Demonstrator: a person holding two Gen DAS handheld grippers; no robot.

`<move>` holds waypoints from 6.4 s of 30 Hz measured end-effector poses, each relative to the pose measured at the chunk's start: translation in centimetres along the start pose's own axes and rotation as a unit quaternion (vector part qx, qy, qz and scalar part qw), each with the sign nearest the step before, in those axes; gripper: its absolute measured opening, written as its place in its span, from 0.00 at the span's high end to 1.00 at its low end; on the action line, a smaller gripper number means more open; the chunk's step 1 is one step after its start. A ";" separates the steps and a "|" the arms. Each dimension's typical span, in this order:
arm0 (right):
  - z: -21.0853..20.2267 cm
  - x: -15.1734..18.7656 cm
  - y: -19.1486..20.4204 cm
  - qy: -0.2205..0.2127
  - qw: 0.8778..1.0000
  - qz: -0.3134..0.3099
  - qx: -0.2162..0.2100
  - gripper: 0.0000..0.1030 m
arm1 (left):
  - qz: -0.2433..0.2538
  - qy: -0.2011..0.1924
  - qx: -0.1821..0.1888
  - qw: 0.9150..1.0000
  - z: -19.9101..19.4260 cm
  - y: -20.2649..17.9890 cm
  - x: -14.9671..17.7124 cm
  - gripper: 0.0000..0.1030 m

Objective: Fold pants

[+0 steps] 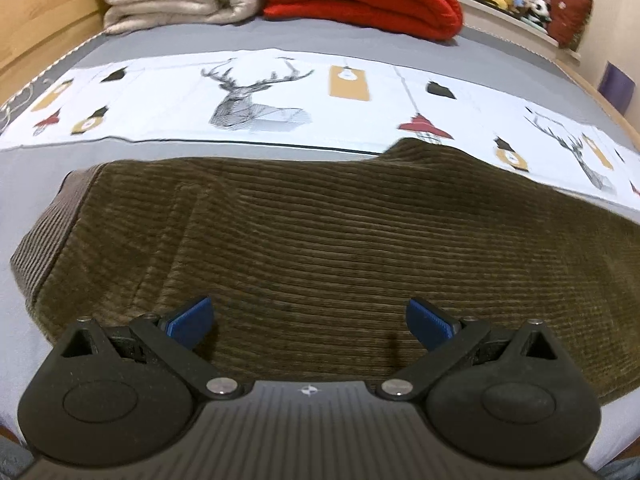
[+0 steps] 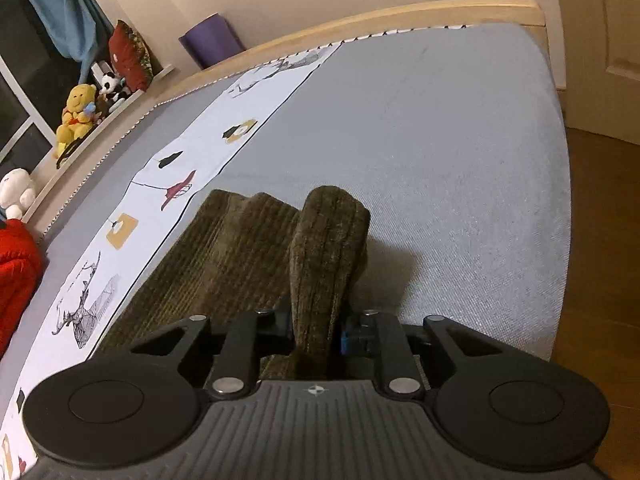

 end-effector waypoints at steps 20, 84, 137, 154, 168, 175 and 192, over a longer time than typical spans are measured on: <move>-2.3 -0.8 2.3 -0.009 0.998 -0.042 0.035 0.81 | -0.048 -0.020 -0.037 0.998 -1.4 6.0 -0.3 0.00; -21.3 34.4 29.0 0.046 0.693 -0.629 -0.350 0.56 | -0.058 0.000 -0.021 0.998 -0.3 5.3 -1.1 0.00; -13.5 32.9 39.4 0.044 0.806 -0.539 -0.239 0.72 | -0.080 -0.009 -0.055 0.995 -0.3 9.0 -1.6 0.00; -14.1 30.5 38.7 0.058 0.845 -0.450 -0.284 0.74 | -0.059 -0.006 -0.056 0.997 0.3 7.2 -1.4 0.00; -15.8 27.3 38.7 0.016 0.872 -0.392 -0.292 0.75 | -0.055 -0.008 -0.061 0.997 0.5 7.2 -1.4 0.00; -14.9 28.1 40.4 0.007 0.859 -0.429 -0.280 0.72 | -0.048 -0.003 -0.067 0.997 0.9 7.2 -1.2 0.00; -22.0 33.4 33.6 0.101 0.793 -0.506 -0.322 0.38 | -0.045 -0.012 -0.047 0.998 -0.1 6.0 -1.8 0.00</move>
Point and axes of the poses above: each gripper's, at about its wrist camera, not at the fingertips, and z roughly the way its jaws point, y to its left, x to its underside, the point moved 10 cm from there along z, roughly the way its jaws point, and after that the axes turned 6 degrees about -z, right-handed, at the moved point
